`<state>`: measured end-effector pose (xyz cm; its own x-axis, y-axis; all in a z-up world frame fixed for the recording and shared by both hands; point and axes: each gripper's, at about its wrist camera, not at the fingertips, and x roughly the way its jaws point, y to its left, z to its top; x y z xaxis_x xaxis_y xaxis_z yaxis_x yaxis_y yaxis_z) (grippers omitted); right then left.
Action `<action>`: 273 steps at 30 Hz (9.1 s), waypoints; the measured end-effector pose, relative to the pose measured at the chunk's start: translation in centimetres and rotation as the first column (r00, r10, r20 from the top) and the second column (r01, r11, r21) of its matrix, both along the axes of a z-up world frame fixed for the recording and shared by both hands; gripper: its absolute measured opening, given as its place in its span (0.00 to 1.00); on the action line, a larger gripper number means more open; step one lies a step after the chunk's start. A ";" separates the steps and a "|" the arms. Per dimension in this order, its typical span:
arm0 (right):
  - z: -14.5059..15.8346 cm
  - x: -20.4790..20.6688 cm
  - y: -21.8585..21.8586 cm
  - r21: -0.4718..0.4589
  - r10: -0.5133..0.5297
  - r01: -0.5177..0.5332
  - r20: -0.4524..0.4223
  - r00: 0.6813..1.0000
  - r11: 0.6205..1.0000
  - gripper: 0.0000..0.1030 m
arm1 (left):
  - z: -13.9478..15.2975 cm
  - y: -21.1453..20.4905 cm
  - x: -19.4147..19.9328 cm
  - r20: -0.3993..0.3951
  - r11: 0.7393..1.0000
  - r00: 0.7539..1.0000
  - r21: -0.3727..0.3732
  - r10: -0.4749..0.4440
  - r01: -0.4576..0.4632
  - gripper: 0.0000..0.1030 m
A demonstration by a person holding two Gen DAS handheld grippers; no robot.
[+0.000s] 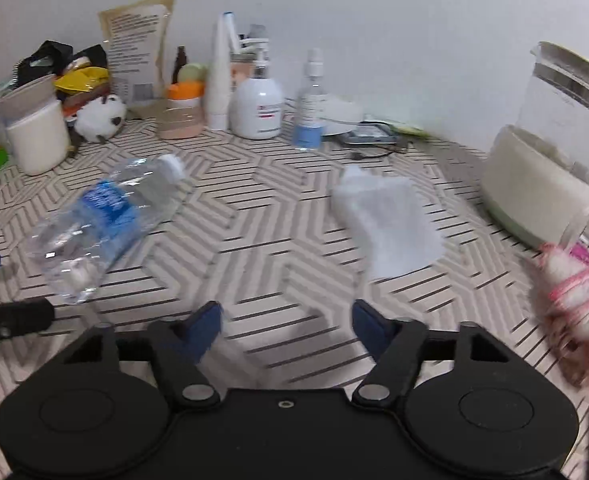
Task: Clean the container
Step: 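Grasp the white wet wipe with the right gripper, then grasp the Aquafina water bottle with the left gripper while the right gripper holds the wipe, then rub the wipe over the bottle neck with the right gripper while the left gripper holds the bottle, then wipe along the bottle body with the right gripper while the left gripper holds it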
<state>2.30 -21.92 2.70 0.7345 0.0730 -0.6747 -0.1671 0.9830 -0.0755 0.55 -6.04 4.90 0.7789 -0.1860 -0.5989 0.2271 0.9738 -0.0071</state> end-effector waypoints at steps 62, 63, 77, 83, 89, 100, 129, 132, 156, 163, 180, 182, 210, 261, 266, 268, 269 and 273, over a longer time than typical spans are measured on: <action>2.0 3.1 0.7 0.304 0.242 -0.264 0.106 0.964 0.915 0.06 | -0.7 6.1 3.2 -0.044 0.996 0.997 -0.063 0.066 -0.068 1.00; 2.1 3.3 1.2 0.312 0.258 -0.279 0.107 0.960 0.908 0.06 | -0.6 6.1 3.1 -0.039 0.997 0.997 -0.052 0.059 -0.061 1.00; 4.0 4.1 5.4 0.391 0.397 -0.400 0.093 0.913 0.829 0.06 | -1.2 4.8 4.8 -0.102 0.992 0.987 -0.040 -0.127 0.123 1.00; 4.5 6.0 7.0 0.355 0.437 -0.428 0.060 0.898 0.831 0.06 | -1.8 4.5 5.5 -0.062 0.992 0.992 0.049 -0.112 0.115 0.98; 3.5 9.3 8.4 0.389 0.497 -0.449 -0.027 0.867 0.804 0.13 | -2.2 4.9 7.3 -0.133 0.985 0.976 0.001 -0.172 0.174 0.98; 4.0 8.2 5.3 0.458 0.505 -0.471 0.055 0.862 0.754 0.65 | -3.2 5.0 8.4 -0.147 0.975 0.965 -0.062 -0.220 0.213 0.86; -1.9 14.8 -0.2 0.616 0.380 -0.216 -0.147 0.913 0.758 0.07 | -4.4 4.1 7.7 -0.179 0.967 0.950 -0.067 -0.254 0.246 0.70; -1.0 13.8 1.1 0.623 0.436 -0.278 -0.113 0.893 0.731 0.06 | -4.3 4.2 7.8 -0.177 0.968 0.953 -0.072 -0.248 0.239 0.69; -1.4 12.2 4.3 0.417 0.432 -0.348 -0.126 0.893 0.840 0.07 | -4.6 4.7 7.0 -0.145 0.969 0.958 -0.070 -0.246 0.238 0.68; 1.1 10.6 4.7 0.525 0.515 -0.433 -0.012 0.857 0.733 0.07 | -4.7 4.7 6.8 -0.129 0.967 0.959 -0.065 -0.254 0.247 0.68; 3.1 6.5 5.8 0.376 0.573 -0.557 0.079 0.816 0.741 0.63 | -4.9 5.3 7.4 -0.127 0.965 0.957 -0.067 -0.261 0.254 0.69; 3.2 6.4 5.6 0.361 0.566 -0.554 0.083 0.820 0.750 0.63 | -4.9 5.3 7.3 -0.127 0.965 0.957 -0.067 -0.260 0.254 0.69; -2.3 11.8 6.3 0.110 0.399 -0.391 -0.073 0.914 0.914 0.26 | -5.3 6.6 8.5 -0.161 0.900 0.889 0.005 -0.429 0.436 0.69; 1.1 8.2 8.8 0.301 0.554 -0.553 0.094 0.828 0.776 0.04 | -5.8 6.5 7.0 -0.100 0.920 0.917 0.028 -0.386 0.391 0.69; 0.4 8.9 6.8 0.307 0.524 -0.518 0.068 0.849 0.799 0.04 | -5.8 6.8 8.0 -0.100 0.926 0.923 0.019 -0.372 0.376 0.69; 0.0 9.5 6.2 0.334 0.519 -0.503 0.046 0.853 0.797 0.04 | -5.7 6.9 8.3 -0.100 0.928 0.924 0.016 -0.370 0.373 0.68; -0.2 9.7 5.9 0.344 0.520 -0.499 0.036 0.853 0.795 0.04 | -5.7 7.0 8.3 -0.100 0.927 0.923 0.014 -0.371 0.374 0.68; -1.0 10.2 5.6 0.340 0.509 -0.477 -0.003 0.861 0.810 0.06 | -5.8 7.5 8.8 -0.095 0.927 0.924 0.021 -0.371 0.375 0.68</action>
<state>12.49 -16.29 1.73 0.4791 0.6294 -0.6119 -0.6263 0.7335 0.2641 9.35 1.48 -0.91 0.6018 -0.4286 -0.6739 0.5743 0.8186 -0.0078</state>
